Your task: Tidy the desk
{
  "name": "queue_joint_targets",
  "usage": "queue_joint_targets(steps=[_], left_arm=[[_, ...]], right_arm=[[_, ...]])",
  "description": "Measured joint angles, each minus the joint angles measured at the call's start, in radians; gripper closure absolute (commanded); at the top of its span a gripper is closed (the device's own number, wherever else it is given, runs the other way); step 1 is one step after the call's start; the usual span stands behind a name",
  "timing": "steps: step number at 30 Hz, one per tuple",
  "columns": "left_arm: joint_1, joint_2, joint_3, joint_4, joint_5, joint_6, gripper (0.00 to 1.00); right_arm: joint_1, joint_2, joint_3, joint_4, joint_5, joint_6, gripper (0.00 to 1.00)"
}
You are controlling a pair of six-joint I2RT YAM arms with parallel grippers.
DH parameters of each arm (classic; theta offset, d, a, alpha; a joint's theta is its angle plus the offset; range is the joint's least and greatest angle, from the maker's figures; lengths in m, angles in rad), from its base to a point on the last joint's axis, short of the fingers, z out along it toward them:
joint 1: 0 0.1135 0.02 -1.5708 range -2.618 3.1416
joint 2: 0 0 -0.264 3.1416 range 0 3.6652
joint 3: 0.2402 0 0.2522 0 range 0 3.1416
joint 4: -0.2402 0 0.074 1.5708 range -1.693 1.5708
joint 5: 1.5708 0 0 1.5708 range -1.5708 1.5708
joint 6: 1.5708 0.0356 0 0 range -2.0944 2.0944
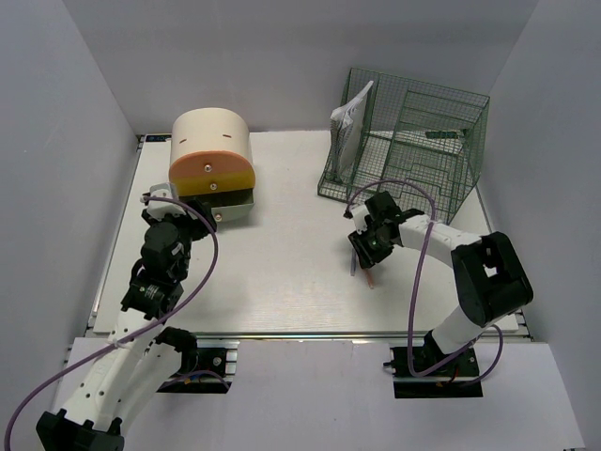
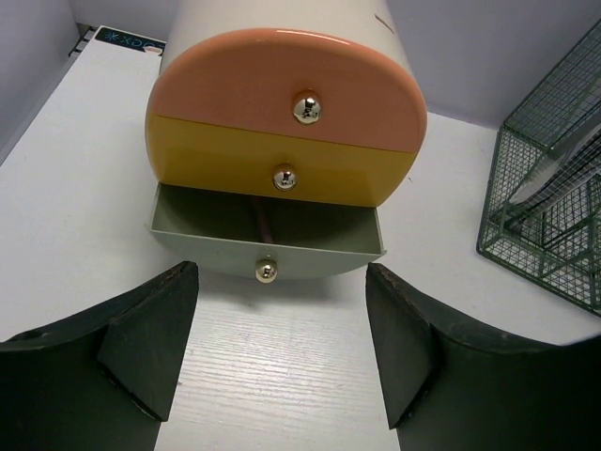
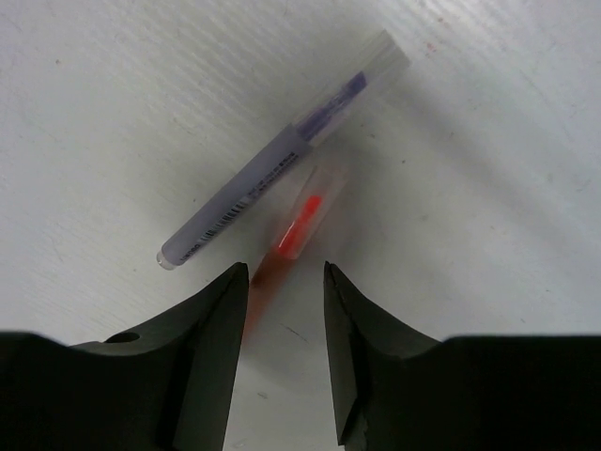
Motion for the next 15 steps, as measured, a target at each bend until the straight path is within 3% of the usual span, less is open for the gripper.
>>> queue_joint_targets(steps=[7,15], left_arm=[[0.000,-0.006,0.000,-0.003,-0.010,-0.004,0.19],[0.000,-0.021,0.000,-0.003,-0.027,-0.008,0.19]], right_arm=[[0.018,-0.007,-0.040,0.050,0.005,0.016,0.62],[0.051,-0.017,-0.055,0.081,0.117,0.024,0.75]])
